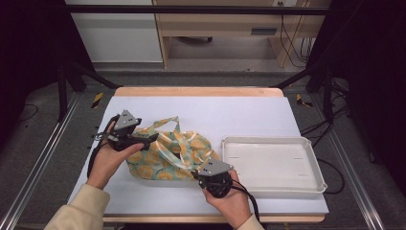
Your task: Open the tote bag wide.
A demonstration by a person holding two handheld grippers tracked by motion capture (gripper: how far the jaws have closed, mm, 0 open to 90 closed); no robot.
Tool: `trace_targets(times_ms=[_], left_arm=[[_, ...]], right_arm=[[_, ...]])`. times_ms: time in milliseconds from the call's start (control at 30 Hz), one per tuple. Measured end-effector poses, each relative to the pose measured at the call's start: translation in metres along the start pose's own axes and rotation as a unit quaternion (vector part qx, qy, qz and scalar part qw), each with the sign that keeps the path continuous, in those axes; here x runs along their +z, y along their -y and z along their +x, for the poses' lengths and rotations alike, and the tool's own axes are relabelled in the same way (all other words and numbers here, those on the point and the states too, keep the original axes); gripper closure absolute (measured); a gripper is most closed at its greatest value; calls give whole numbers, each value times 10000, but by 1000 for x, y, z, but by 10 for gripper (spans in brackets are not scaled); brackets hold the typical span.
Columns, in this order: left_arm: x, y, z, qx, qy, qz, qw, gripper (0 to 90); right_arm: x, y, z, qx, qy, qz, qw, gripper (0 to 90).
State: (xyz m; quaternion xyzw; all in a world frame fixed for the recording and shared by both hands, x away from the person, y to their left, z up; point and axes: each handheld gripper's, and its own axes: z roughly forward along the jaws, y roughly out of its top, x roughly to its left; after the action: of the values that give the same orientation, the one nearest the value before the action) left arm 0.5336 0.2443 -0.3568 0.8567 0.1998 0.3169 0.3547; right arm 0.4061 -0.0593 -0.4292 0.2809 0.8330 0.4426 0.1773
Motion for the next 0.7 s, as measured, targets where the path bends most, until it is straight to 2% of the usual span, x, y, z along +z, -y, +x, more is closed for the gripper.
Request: trace_targets(times_ms=[33,67,133,200,267,300,333,367,400,433,467,500,567,700], left_arm=[[3,-2,3,107,-43,64,9999,165],[7,-2,5,130,-50,110,9998,169],[13,-2,7,126,34,196,9997,169],[17,-2,8,265,91,333,9991,189],[20,-2,6,316,179,413,9985,227],[21,-2,6,367,227,451,9980,341],[22,-2,5,389,209,472,9979,341],[22,-3,4,424,150,538,9975,432],[22,-3,2,420,138,576,9974,432],[22,-3,1,430,151,641,9969,487],[22,-3,2,521,115,665,9964,588],[21,-4,3,597,150,680,9958,588],[19,-3,4,678,199,666,9953,707],[11,0,4,614,327,455,9965,883]], right_arm=[[0,0,0,-9,4,1,10000,900],[0,0,0,-20,5,8,10000,900],[0,0,0,-23,4,9,10000,900],[0,0,0,-41,9,17,10000,900],[1,0,0,-42,5,34,10000,900],[1,0,1,-50,-4,34,10000,900],[1,0,1,-50,-4,34,10000,900],[1,0,1,-47,-11,41,10000,900],[1,0,1,-47,-11,41,10000,900],[1,0,1,-57,-13,42,10000,900],[1,0,1,-58,-8,33,10000,899],[1,0,1,-58,-8,33,10000,899],[1,0,1,-49,-4,25,10000,898],[1,0,1,-38,16,24,10000,895]])
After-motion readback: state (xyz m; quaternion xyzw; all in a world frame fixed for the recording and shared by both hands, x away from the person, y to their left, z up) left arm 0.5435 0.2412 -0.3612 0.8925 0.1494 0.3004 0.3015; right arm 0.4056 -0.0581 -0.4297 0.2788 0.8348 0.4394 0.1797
